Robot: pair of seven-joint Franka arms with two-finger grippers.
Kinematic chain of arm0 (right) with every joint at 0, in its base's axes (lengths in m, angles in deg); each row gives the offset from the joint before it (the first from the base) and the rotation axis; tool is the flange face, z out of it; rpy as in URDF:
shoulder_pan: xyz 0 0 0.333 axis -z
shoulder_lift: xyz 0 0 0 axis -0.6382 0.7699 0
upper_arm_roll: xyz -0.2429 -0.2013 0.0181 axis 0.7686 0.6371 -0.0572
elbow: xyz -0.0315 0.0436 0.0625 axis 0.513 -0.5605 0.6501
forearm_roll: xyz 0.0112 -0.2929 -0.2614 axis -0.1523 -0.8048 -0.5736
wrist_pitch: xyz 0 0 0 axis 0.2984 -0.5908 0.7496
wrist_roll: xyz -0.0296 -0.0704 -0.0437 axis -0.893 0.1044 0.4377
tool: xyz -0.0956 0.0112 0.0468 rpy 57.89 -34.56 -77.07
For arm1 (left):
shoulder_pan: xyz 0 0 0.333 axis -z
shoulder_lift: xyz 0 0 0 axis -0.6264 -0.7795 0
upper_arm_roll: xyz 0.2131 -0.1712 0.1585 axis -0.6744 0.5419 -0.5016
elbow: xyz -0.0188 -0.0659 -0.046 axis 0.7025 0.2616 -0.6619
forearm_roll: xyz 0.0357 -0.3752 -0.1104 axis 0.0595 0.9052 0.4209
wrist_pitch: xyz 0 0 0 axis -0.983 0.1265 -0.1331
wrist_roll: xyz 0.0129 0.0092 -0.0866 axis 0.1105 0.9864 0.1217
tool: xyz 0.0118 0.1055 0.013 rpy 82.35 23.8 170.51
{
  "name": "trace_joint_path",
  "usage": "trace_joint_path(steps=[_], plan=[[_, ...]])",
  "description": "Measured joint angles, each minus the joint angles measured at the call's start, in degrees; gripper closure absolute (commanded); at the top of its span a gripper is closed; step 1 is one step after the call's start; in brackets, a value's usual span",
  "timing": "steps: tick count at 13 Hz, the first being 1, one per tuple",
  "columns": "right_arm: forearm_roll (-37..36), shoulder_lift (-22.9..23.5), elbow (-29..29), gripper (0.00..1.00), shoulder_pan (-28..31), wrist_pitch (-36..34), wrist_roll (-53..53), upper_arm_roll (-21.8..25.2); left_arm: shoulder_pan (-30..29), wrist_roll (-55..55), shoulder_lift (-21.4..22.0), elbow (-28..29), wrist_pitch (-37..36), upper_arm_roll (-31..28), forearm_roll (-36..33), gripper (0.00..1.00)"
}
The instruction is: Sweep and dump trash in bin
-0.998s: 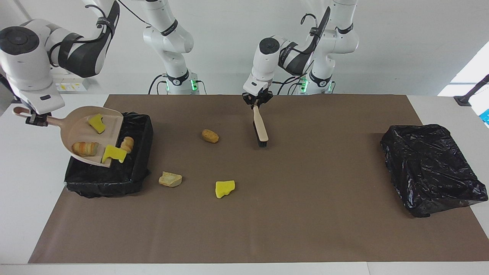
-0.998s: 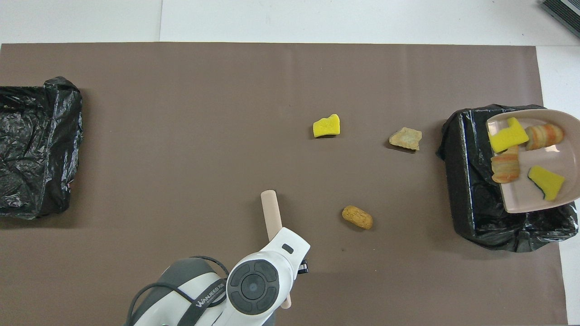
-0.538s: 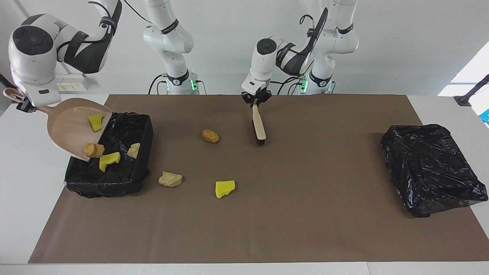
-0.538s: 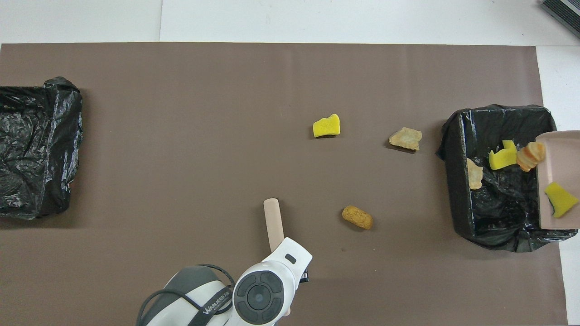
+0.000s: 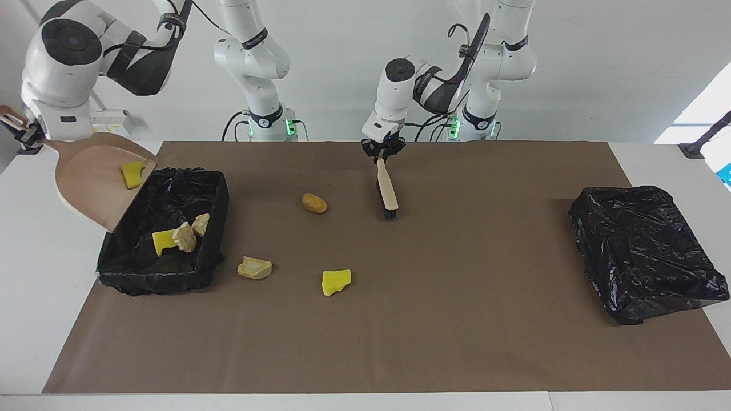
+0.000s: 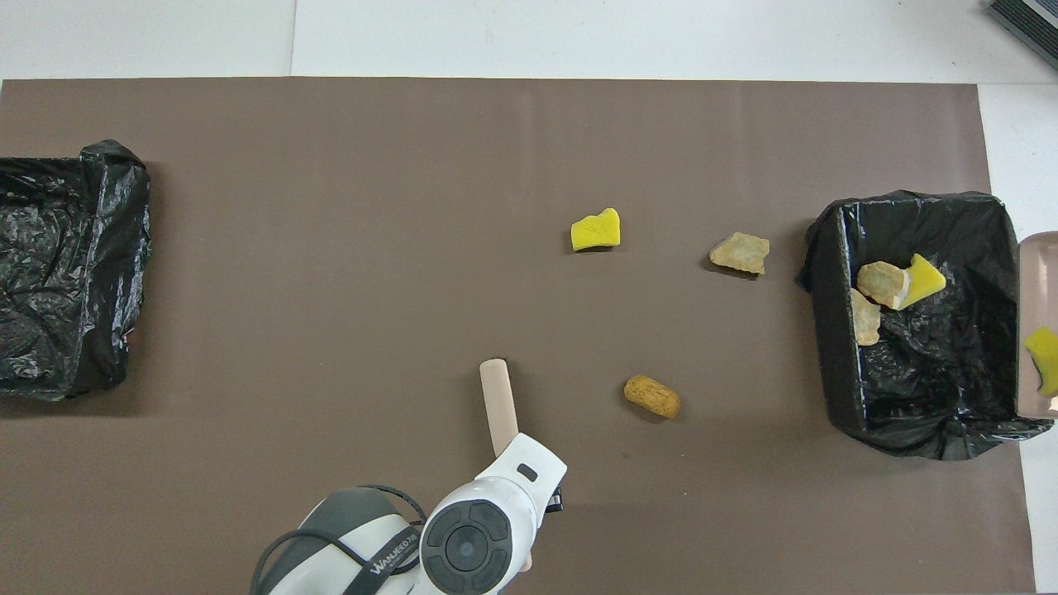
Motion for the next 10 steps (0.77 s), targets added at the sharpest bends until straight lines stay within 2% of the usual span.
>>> trace_joint_path(steps=[3,6,8,9,10], plan=[[-2.8,-0.1,0.0,1.0,-2.2,-0.2,2.5,-0.1,0.0,-0.1,-0.2,0.5,1.2,-0.3,0.0,0.85],[-4.7,-0.7,0.2,1.0,-3.9,-2.4,2.8,-0.1,0.0,0.1,-0.8,1.6,3.0,-0.2,-0.2,0.91],[-5.3,-1.2,0.3,1.0,-5.1,-3.2,2.8,-0.2,0.1,1.0,-0.8,1.7,3.4,-0.2,-0.4,0.88],[-5.3,-1.4,0.3,1.0,-5.2,-3.3,2.8,-0.2,0.1,1.4,-0.8,1.7,3.4,-0.1,-0.4,0.72],[-5.3,-1.5,0.4,1.0,-5.1,-3.3,2.9,-0.1,0.1,1.7,-0.8,1.7,3.4,-0.1,-0.4,0.39]])
